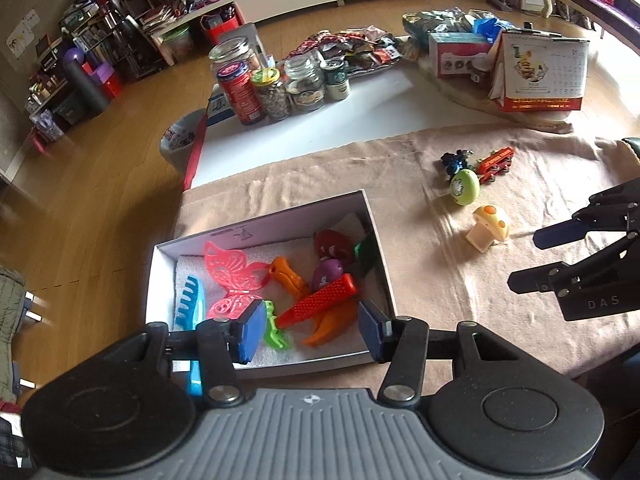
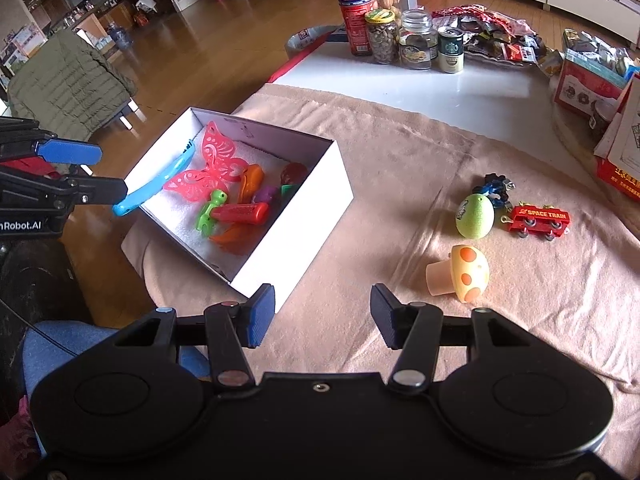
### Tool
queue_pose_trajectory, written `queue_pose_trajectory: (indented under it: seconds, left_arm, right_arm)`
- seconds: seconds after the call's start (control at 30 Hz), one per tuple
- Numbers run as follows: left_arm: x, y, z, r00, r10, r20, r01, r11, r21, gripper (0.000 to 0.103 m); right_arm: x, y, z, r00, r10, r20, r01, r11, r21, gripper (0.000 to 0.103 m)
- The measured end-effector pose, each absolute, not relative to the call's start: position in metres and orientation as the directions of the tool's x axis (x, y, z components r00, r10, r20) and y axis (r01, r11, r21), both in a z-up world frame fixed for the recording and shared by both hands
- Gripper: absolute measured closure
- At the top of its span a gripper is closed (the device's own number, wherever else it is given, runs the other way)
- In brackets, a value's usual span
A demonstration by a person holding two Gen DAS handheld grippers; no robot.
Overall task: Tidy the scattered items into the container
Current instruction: 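Move both open tools away from the box toward the train and mushroom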
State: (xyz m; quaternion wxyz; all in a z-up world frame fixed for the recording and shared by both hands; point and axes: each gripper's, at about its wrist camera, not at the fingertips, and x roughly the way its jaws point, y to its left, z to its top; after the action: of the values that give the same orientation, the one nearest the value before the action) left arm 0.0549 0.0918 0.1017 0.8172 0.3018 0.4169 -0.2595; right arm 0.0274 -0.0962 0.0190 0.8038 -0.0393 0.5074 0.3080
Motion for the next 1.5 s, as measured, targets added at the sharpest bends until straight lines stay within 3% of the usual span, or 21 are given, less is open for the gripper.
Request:
queue_pose_trajectory:
  seconds: [0.37, 0.53, 0.83, 1.27, 1.5]
  left_arm:
    - [0.012, 0.02, 0.065, 0.436, -0.309, -0.845, 0.752, 0.641, 0.154, 0.04]
    - [0.001, -0.01, 0.026, 0.417, -0.325, -0.849, 0.77, 0.622, 0.14, 0.03]
    - [0.003, -0.046, -0.046, 0.375, -0.325, -0.868, 0.784, 0.611, 0.11, 0.024]
    - [0.038, -0.076, -0.113, 0.321, -0.281, -0.904, 0.792, 0.603, 0.094, 0.023]
    - [0.039, -0.082, -0.108, 0.256, -0.312, -0.915, 0.804, 0.594, 0.023, 0.023]
  right_arm:
    - [0.04, -0.178, -0.004, 0.359, 0.422, -0.832, -0.355, 0.887, 0.297, 0.044]
    - [0.052, -0.224, -0.032, 0.375, 0.376, -0.847, -0.225, 0.924, 0.31, 0.04]
    - [0.069, -0.276, -0.086, 0.358, 0.322, -0.877, -0.034, 0.943, 0.332, 0.039]
    - [0.103, -0.269, -0.093, 0.448, 0.181, -0.876, -0.045, 0.983, 0.18, 0.035]
    - [0.158, -0.262, -0.099, 0.49, 0.309, -0.815, 0.061, 0.921, 0.386, 0.035]
